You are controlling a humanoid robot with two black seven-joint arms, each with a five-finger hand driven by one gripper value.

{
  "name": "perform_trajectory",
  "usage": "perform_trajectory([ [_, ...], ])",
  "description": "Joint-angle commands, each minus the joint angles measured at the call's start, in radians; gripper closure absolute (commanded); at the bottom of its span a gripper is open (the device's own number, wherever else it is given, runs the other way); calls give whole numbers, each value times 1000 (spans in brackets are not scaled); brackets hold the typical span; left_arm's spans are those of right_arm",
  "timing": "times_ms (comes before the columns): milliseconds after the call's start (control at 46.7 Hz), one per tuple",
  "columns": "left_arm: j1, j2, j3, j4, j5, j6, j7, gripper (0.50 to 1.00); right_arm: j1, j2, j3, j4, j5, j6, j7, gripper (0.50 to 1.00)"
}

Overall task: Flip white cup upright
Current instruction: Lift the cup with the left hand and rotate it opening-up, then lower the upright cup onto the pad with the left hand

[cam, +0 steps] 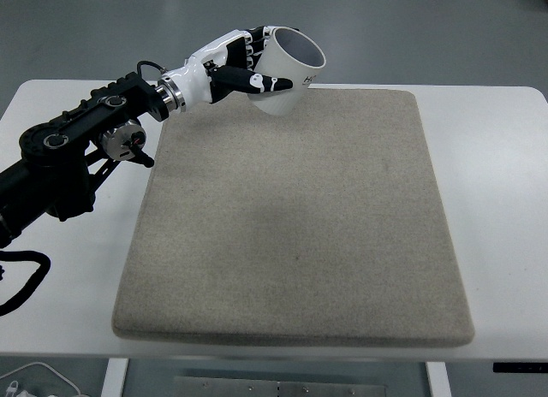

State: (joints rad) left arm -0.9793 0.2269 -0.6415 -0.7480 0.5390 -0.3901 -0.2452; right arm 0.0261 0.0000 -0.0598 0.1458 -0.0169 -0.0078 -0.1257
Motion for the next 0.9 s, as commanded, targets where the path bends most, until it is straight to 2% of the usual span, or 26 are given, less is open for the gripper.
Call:
perform_trajectory([
  [0,19,0,-6,5,-2,-15,-52,1000,0,0,0,0,0,-1,0,570],
  [257,80,-3,-7,19,-39,-27,-183,1000,0,0,2,0,0,0,0,570],
  [492,128,-11,-3,105,-60,-69,-365,992,0,0,3,0,0,0,0,570],
  [642,160,-18,-4,137,-63,-113,-366,958,0,0,3,0,0,0,0,570],
  [877,188,-58,-6,159,-120,-153,-366,958,0,0,0,0,2,2,0,570],
])
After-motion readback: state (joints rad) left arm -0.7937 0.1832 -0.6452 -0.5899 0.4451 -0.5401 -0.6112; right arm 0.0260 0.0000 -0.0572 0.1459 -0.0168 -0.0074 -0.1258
